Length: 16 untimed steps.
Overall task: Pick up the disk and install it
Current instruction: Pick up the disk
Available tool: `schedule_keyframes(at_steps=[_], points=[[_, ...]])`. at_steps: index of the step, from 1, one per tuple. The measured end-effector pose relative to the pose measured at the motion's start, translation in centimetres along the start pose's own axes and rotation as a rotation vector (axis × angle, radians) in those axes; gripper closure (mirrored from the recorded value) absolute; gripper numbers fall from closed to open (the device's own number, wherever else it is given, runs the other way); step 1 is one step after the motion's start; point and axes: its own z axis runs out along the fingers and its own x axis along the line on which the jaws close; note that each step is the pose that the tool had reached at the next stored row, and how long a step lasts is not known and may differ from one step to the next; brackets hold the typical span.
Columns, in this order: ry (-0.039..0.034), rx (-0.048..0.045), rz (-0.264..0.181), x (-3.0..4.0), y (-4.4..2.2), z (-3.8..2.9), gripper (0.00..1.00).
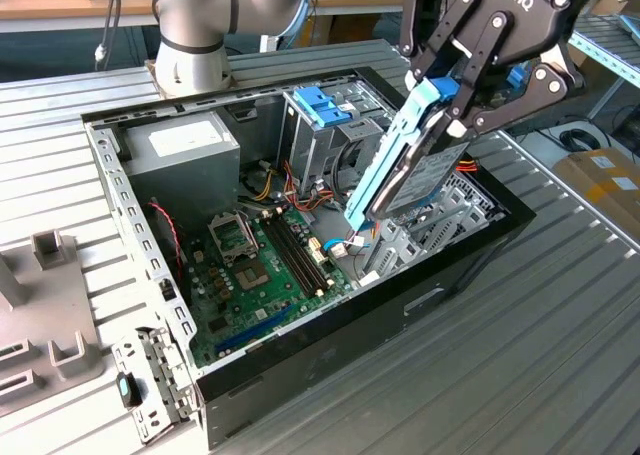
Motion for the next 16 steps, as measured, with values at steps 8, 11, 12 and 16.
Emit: schedule_keyframes(at_steps=[8,11,12,16], points=[[-0.0001,0.0000,0.000,0.52,-0.45,0.03,0.63],[-0.0001,0.0000,0.000,0.59,-0.69,0.05,0.63],[0.0000,0.0000,0.000,0.60,-0.76,0.05,0.63],[-0.0001,0.0000,0.000,0.69,-1.08,0.08,0.63]])
